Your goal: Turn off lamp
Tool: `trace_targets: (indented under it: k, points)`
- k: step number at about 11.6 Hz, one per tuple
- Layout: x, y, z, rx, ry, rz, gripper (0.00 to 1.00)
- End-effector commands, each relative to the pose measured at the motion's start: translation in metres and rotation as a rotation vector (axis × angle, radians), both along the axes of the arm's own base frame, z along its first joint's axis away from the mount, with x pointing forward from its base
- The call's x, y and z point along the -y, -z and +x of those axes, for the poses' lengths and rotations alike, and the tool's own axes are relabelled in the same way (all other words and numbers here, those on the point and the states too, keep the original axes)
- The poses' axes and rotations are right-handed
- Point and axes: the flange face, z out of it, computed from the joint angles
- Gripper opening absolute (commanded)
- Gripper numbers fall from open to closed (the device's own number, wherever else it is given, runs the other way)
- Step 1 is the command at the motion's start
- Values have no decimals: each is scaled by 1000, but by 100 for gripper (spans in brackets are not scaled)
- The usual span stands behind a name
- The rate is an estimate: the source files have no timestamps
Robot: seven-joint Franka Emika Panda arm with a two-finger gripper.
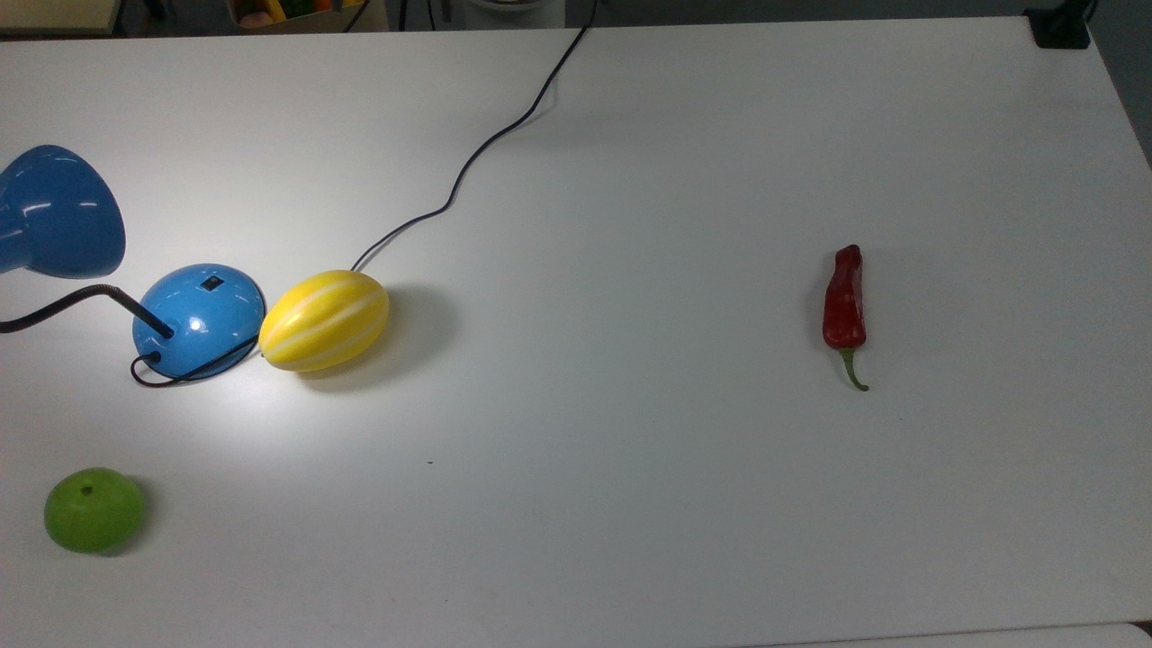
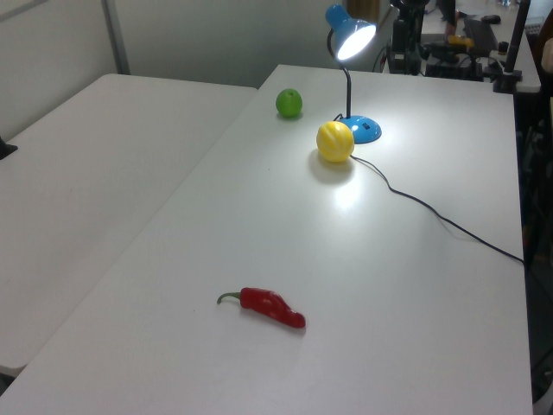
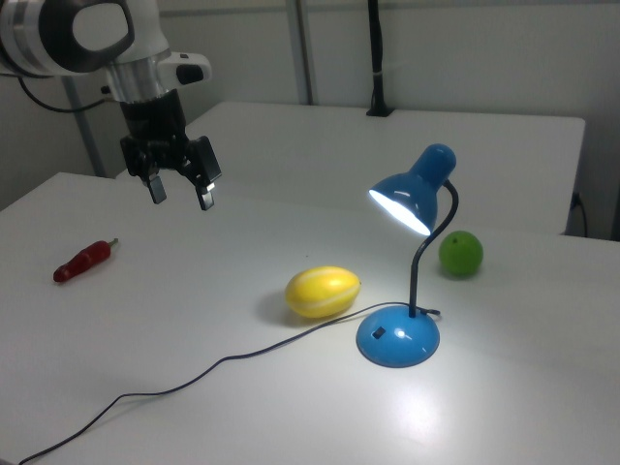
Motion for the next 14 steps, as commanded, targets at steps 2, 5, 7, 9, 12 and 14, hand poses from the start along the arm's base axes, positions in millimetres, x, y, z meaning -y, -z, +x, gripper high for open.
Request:
trace_targets:
  k: [2, 5, 7, 9, 12, 14]
  points:
    - [-2, 0, -5, -19, -20, 5, 100]
    - [0, 0, -5, -26, -67, 6, 53]
    - [-1, 0, -6, -28, -72, 8, 0]
    - [-1, 0, -6, -30, -73, 8, 0]
    - [2, 0, -6, -28, -69, 8, 0]
    - [3, 2, -4, -22, -45, 9, 0]
